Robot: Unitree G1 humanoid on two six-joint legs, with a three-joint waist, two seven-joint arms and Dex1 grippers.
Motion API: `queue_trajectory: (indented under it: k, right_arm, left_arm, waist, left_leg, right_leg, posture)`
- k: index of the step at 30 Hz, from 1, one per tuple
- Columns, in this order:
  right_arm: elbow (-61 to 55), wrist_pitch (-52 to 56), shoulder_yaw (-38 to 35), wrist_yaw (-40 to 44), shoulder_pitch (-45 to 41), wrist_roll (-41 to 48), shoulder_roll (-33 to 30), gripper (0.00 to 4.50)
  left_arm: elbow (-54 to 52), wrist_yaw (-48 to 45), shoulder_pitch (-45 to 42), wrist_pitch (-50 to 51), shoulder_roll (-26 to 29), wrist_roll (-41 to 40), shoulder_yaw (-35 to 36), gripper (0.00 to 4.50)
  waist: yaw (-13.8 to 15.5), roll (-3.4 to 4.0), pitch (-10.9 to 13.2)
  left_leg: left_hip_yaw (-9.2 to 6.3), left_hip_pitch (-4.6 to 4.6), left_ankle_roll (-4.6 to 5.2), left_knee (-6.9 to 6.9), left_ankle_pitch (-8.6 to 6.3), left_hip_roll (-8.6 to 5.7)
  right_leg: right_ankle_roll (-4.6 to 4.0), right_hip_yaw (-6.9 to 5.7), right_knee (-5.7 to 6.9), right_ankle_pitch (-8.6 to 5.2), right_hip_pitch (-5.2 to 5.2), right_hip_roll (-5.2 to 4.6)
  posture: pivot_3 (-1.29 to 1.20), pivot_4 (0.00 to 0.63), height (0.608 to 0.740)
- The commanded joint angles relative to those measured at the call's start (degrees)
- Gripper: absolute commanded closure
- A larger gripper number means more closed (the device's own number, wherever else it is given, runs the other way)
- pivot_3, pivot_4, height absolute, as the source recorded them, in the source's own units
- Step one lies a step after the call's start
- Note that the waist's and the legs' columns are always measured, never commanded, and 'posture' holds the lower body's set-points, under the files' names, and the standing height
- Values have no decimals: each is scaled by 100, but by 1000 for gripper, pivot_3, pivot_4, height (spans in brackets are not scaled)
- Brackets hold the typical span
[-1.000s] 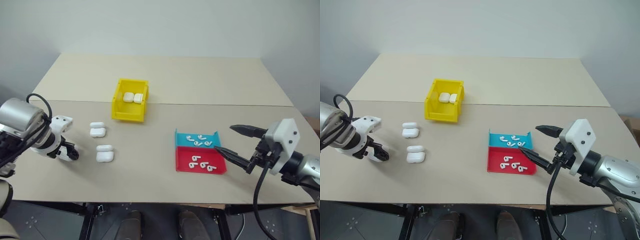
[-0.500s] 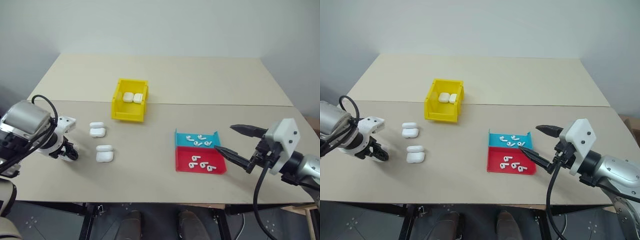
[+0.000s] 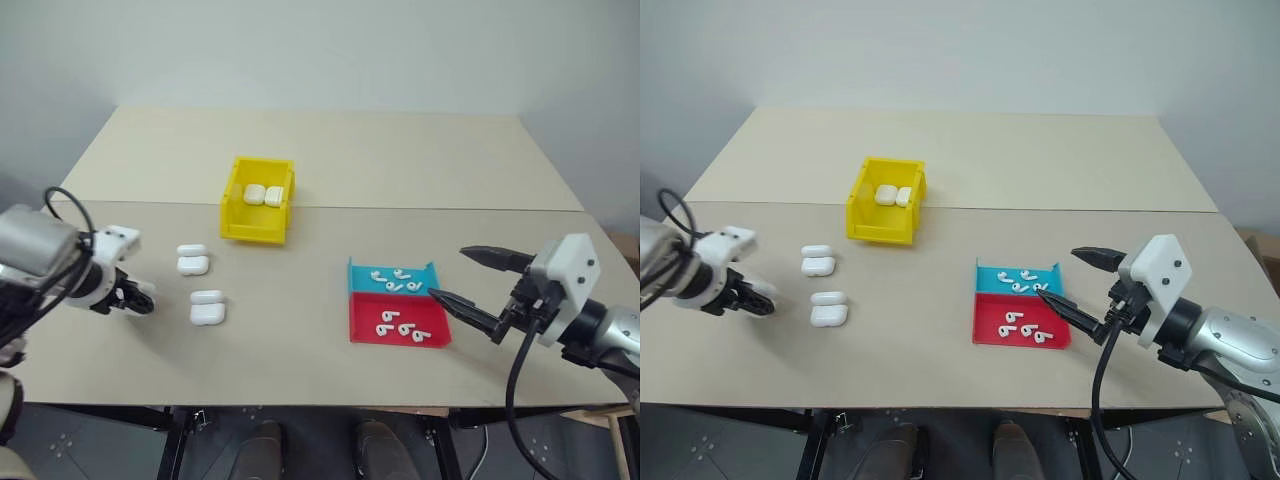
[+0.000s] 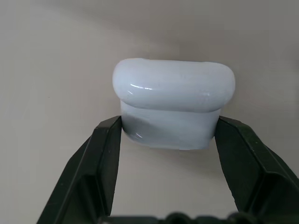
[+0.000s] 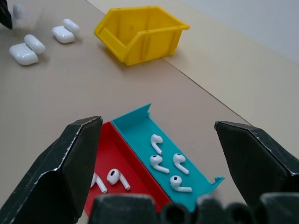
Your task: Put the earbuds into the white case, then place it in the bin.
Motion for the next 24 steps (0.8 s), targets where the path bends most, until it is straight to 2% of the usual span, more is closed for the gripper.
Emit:
queue_trajectory:
  k: [1,2,3,4,6,8,11,13,17,24]
  right_arm:
    - [20,-121,-97,-72,-72,-71,45,0]
    - [59,-152,-67,-87,-94,-109,77,0]
    - [103,-185,-22,-105,-137,-148,105,0]
    - [143,-219,23,-122,-185,-191,137,0]
    - [268,-305,170,-163,-383,-300,224,0]
    - [377,-365,310,-199,-589,-396,298,0]
    - [510,-437,476,-262,-899,-513,405,0]
    - [543,-475,567,-265,-1030,-586,447,0]
    - [496,-521,756,-129,-1070,-827,276,0]
    - [709,-456,1473,246,-1144,-1732,-536,0]
  left_arm:
    - [-747,9,879,-782,-171,-184,2331,1719]
    - [-1224,203,1343,-1174,-515,-118,3087,1719]
    - [-1561,188,1670,-1411,-711,-144,3558,1719]
    - [-1860,90,1938,-1588,-856,-218,3909,1719]
    - [-2492,174,2323,-2337,-1591,-335,4617,1719]
    - [-2877,376,2451,-2881,-2237,-426,4994,1719]
    - [-2904,80,2247,-3159,-2872,-1178,5208,1719]
    - [-2743,-445,2081,-3324,-3085,-1779,5141,1719]
    - [-2773,-1087,1839,-3754,-3410,-2204,4477,1719]
    - [-2245,-2846,1344,-4868,-3845,-2101,3011,1719]
  waist:
    - [4,1,-1]
    - [14,1,-1]
    - [15,3,-2]
    - [18,3,-2]
    - [17,2,-2]
    - [32,1,-2]
    - [54,-1,-4]
    - [55,-1,-5]
    - [46,0,-5]
    - [19,1,-6]
  left_leg:
    - [-7,-12,0,0,0,2]
    - [-11,-17,0,0,0,2]
    - [-13,-18,0,4,0,1]
    - [-14,-19,0,1,0,7]
    - [-13,-21,0,5,0,6]
    - [-11,-18,0,11,0,4]
    - [-10,-23,0,29,0,3]
    - [-12,-23,0,30,0,3]
    - [-10,-25,1,29,-1,1]
    - [16,-22,1,33,0,3]
  right_leg:
    - [-3,7,5,2,-18,-1]
    - [-3,13,11,2,-30,-4]
    - [-3,10,13,2,-29,-5]
    - [-7,11,9,5,-29,-9]
    - [-7,11,10,5,-29,-12]
    - [-4,12,8,10,-23,-15]
    - [-7,2,10,16,-17,-3]
    - [-7,3,11,17,-17,-2]
    - [-6,4,8,16,-18,-1]
    - [-7,4,9,17,-14,9]
  posture:
    - [0,150,740]
    - [0,150,740]
    - [0,150,740]
    - [0,150,740]
    - [0,150,740]
    - [0,150,740]
    - [0,150,740]
    - [0,150,740]
    - [0,150,740]
    - [0,150,740]
